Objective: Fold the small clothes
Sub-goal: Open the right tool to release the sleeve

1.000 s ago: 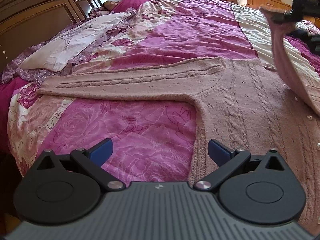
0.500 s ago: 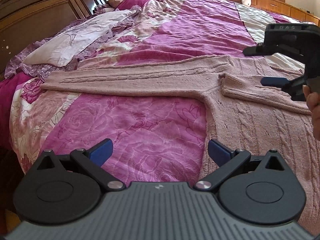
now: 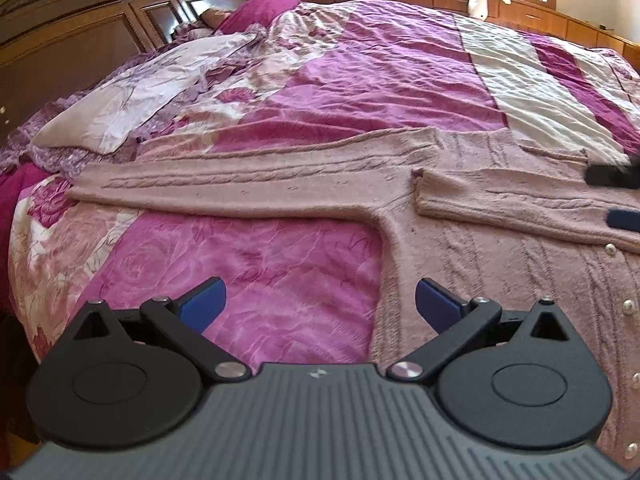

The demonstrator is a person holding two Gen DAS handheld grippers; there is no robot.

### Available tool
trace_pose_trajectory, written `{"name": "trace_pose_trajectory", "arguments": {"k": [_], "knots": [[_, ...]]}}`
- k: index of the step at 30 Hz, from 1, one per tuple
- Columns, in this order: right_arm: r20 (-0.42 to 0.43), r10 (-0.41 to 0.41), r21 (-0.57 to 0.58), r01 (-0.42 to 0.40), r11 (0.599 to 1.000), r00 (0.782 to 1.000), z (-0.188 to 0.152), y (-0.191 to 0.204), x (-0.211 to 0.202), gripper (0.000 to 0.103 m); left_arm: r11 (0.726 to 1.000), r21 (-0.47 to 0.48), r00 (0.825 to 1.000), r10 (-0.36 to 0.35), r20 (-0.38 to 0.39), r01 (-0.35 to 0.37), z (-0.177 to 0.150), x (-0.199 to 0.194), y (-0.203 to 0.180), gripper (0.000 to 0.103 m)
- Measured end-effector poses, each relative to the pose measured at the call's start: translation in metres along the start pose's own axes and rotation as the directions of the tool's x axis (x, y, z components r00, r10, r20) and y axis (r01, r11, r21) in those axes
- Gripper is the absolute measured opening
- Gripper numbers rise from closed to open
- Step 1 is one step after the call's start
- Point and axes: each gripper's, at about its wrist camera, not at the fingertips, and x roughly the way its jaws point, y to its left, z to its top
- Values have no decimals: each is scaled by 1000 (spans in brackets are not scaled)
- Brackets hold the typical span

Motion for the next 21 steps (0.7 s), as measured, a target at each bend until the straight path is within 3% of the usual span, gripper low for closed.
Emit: {"name": "trace_pose_trajectory", "arguments": {"k": [5, 11, 21], "knots": [[66, -109, -9, 110, 994, 992, 7, -37, -36, 70, 999, 38, 999, -31, 25, 30, 14, 0, -19, 103], [122, -236, -11, 239, 971, 964, 10, -73, -67, 70, 997, 59, 999, -45, 17, 44, 28, 10, -41, 103], [112, -321, -80, 331, 940, 940, -6, -95, -83, 70, 997, 71, 999, -39, -8, 40, 31, 18, -54, 103]]}}
